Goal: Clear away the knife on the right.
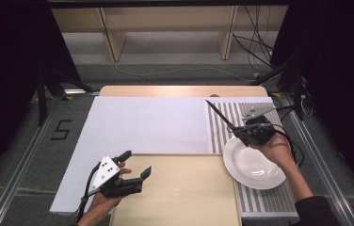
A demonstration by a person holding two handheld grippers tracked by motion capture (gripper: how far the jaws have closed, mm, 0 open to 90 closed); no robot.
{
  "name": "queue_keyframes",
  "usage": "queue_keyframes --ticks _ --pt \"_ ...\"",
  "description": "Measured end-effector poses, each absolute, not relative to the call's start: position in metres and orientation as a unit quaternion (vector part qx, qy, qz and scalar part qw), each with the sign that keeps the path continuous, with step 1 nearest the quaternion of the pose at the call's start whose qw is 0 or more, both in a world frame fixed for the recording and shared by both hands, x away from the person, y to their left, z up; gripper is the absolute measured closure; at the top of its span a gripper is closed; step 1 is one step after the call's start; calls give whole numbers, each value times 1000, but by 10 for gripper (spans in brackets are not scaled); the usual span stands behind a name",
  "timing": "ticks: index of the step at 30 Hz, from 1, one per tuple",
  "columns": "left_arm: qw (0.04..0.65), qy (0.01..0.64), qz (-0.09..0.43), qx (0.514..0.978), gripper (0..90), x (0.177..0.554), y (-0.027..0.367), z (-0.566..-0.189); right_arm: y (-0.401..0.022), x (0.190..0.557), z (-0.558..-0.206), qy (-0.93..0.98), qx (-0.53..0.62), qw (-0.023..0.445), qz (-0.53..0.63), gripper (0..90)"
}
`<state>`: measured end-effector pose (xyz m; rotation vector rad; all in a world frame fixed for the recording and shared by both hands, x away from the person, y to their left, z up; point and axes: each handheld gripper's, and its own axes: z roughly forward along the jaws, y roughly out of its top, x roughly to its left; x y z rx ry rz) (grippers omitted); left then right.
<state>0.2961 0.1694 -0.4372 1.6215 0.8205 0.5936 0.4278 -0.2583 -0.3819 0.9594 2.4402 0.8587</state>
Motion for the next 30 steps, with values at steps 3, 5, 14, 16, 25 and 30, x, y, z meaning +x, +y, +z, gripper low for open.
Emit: queue_keyframes --ticks 3,5,14,16,25,30 --pt "576 351 254 693 128 296 170 -437 -257 423 -383 869 339 187 309 773" --pt "577 351 254 692 128 296 170 -437 -255 417 -383 868 338 184 315 773" --pt "577 352 254 692 127 297 170 -437 -249 390 -387 866 334 171 331 773" --pt "577 352 254 692 128 296 170 -437 -248 385 -389 867 332 171 331 773" --pt "577 353 255 691 127 296 171 -437 -241 363 -395 867 327 158 340 772" --pt "576 354 256 691 127 297 171 -437 -238 353 -398 868 326 150 343 773"
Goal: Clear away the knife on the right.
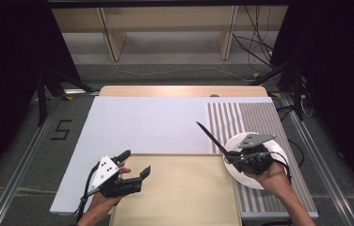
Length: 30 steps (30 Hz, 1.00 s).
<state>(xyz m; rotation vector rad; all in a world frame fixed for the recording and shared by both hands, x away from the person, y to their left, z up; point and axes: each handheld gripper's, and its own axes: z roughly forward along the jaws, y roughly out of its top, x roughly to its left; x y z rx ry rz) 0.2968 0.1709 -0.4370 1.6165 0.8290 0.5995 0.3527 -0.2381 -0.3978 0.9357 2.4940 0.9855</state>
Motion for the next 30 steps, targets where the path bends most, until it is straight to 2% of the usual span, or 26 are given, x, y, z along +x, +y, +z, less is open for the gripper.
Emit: queue_keyframes --ticks 21,30 --pt "578 356 259 687 124 295 172 -436 -217 303 -409 874 310 101 359 772" --pt "577 357 260 687 123 295 173 -435 -214 294 -417 876 320 82 351 772"
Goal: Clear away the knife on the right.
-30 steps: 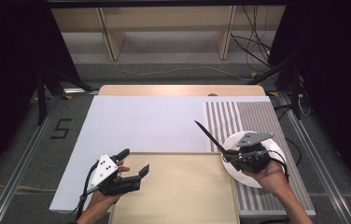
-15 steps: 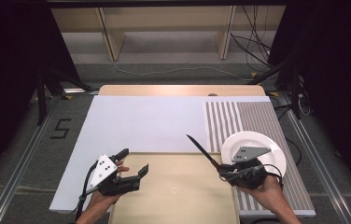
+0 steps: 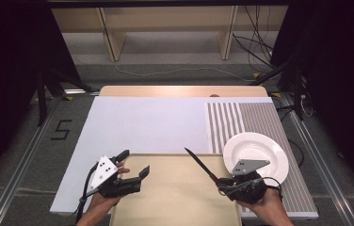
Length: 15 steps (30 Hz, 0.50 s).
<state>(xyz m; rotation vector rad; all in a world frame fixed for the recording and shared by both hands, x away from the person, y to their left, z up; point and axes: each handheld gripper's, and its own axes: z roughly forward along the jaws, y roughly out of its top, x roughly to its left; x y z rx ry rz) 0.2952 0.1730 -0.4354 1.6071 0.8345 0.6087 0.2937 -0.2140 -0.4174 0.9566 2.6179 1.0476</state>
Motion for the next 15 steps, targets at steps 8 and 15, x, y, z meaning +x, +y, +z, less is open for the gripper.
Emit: queue_keyframes --ticks 8,15 --pt "578 358 260 685 123 295 173 -435 -209 288 -426 884 323 63 333 772" --pt "578 357 261 686 123 296 173 -436 -201 281 -433 892 320 45 316 772"
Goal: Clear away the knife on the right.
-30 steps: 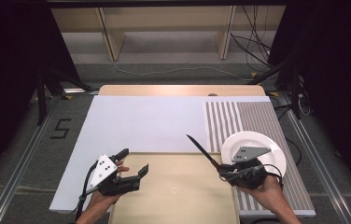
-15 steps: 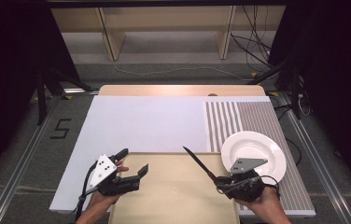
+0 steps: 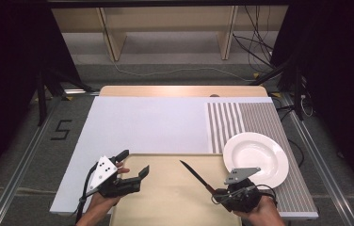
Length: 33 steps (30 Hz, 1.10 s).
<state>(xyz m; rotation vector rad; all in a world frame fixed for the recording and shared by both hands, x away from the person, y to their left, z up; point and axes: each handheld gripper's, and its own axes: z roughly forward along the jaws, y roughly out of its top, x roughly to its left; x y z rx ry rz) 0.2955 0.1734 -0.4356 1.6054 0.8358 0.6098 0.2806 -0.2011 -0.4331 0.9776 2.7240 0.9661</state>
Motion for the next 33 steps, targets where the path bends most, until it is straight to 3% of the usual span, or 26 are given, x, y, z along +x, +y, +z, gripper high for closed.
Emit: queue_keyframes --ticks 19,30,33 --pt "577 356 261 687 124 295 173 -435 -193 271 -450 917 320 9 238 772" --pt "576 355 261 688 125 295 173 -435 -186 269 -458 932 308 13 189 768" --pt "577 355 262 688 125 295 173 -435 -185 269 -457 932 310 7 186 673"
